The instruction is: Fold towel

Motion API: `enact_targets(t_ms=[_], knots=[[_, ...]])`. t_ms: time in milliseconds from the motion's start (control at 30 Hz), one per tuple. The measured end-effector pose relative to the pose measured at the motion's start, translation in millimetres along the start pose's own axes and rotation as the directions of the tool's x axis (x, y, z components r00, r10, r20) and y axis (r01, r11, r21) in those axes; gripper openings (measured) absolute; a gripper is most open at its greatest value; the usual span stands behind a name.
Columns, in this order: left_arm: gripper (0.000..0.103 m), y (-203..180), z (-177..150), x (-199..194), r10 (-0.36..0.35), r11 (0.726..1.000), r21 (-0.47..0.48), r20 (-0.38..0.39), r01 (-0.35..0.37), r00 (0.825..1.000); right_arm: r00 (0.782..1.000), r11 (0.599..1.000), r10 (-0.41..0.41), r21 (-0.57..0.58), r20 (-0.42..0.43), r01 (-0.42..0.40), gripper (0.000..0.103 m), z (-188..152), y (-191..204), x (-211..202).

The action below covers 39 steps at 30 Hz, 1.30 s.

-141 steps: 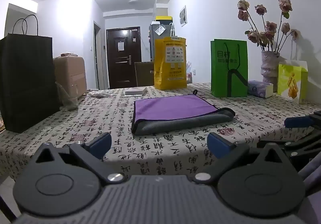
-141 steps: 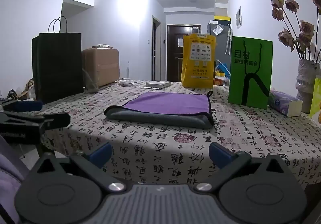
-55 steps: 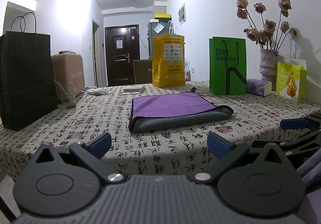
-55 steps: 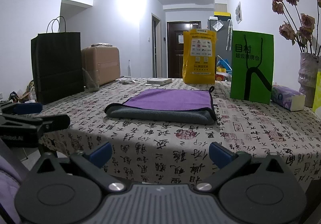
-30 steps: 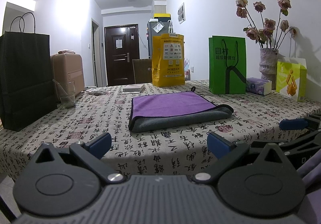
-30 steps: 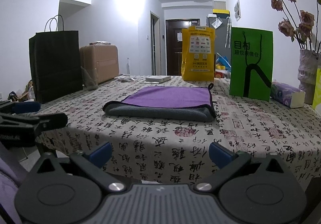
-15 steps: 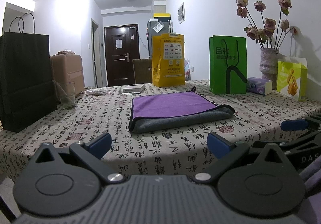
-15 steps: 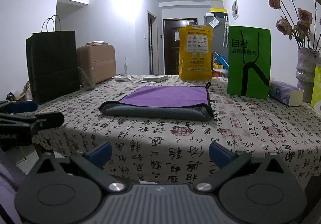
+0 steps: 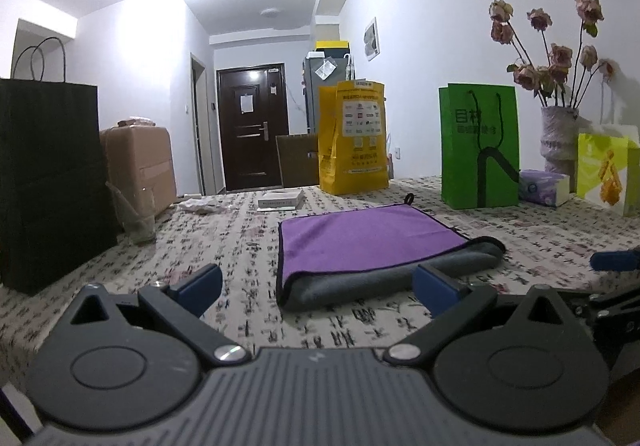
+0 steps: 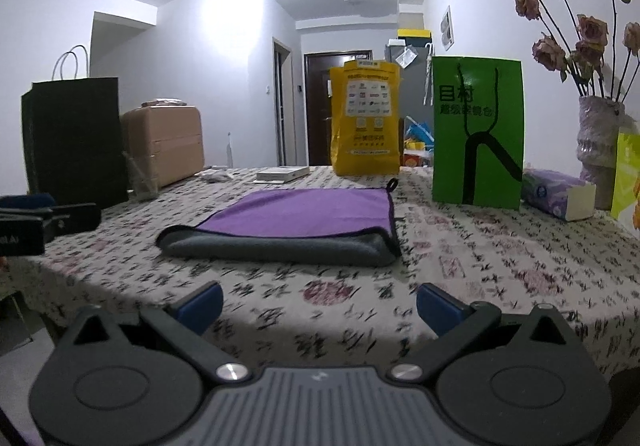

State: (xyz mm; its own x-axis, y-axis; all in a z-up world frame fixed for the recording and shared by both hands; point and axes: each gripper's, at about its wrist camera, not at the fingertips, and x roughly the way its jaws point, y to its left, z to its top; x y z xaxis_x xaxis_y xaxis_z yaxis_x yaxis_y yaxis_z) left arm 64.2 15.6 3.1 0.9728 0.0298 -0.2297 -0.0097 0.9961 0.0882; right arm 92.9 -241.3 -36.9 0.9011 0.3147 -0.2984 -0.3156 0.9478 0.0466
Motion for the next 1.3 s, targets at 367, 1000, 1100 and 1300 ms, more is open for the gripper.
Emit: enact_targets(t_ms=[367, 1000, 1100, 1300], knots=[[0.103, 6, 0, 51, -0.011, 1.0, 0.015, -0.039, 0.011, 0.999, 0.998, 0.998, -0.054, -0.011, -0.013, 0.054, 0.103, 4, -28, 39], [0.064, 21, -2, 155, -0.093, 0.995, 0.002, -0.25, 0.097, 0.964, 0.996, 1.0, -0.022, -0.018, -0.081, 0.02, 0.083, 44, -57, 123], [0.04, 23, -2, 167, -0.125, 0.992, -0.016, -0.3, 0.126, 0.946, 0.993, 1.0, -0.004, -0.021, -0.117, 0.002, 0.07, 46, -59, 139], [0.02, 30, -1, 175, -0.141, 0.99, -0.041, -0.326, 0.135, 0.935, 0.982, 0.999, 0.017, -0.044, -0.186, -0.026, 0.031, 46, -58, 160]])
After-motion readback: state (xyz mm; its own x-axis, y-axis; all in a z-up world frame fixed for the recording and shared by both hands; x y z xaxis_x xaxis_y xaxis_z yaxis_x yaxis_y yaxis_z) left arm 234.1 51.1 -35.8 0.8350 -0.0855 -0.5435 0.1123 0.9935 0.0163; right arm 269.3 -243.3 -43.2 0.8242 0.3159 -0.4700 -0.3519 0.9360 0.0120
